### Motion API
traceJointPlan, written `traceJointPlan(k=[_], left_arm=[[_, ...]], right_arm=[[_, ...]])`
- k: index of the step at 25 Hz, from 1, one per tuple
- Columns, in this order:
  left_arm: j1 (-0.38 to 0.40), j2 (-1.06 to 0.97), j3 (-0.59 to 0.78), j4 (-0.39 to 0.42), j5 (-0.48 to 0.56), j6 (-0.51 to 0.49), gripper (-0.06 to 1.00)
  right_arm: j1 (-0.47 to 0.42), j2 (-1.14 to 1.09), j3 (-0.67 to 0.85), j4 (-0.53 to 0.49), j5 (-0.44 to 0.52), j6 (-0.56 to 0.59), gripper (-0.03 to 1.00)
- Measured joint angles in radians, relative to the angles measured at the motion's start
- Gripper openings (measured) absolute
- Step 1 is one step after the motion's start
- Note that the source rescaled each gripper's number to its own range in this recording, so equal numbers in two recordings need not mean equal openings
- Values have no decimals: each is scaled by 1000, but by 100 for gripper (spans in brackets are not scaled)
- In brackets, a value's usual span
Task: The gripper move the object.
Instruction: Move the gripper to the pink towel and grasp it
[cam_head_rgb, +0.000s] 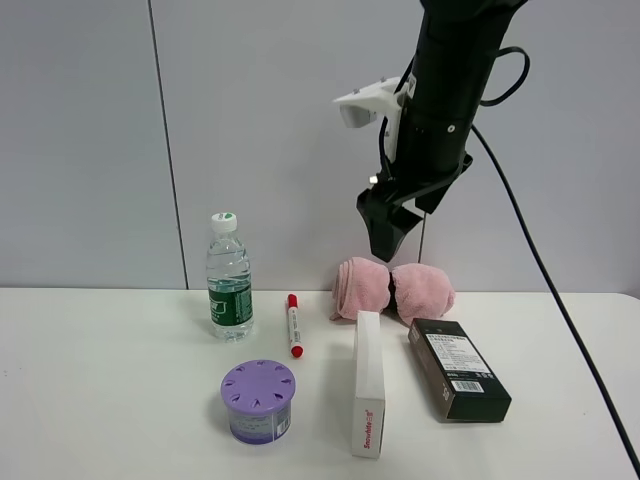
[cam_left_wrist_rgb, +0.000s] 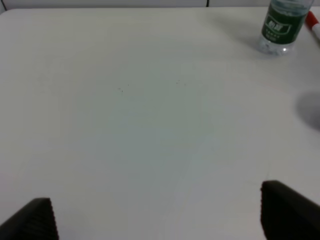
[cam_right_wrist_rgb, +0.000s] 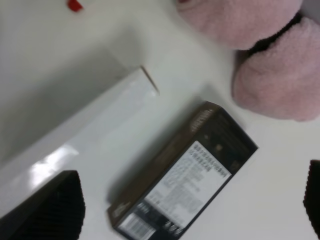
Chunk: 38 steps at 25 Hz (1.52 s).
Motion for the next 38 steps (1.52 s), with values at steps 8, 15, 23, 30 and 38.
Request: traceJointPlan(k=[8, 15, 23, 30, 38], left_arm=[[0, 0, 0, 1, 0, 0, 100], [0, 0, 0, 1, 0, 0, 100], [0, 0, 0, 1, 0, 0, 100], [0, 0, 0, 1, 0, 0, 100], [0, 0, 0, 1, 0, 0, 100]], right_arm=[[-23, 93, 0, -226, -135, 5, 90], [-82, 169, 0, -307, -249, 10, 90], [-90, 255, 0, -372, -360, -34, 90], [-99, 319, 0, -402, -474, -38, 90], [-156, 359, 0, -436, -507, -38, 83]])
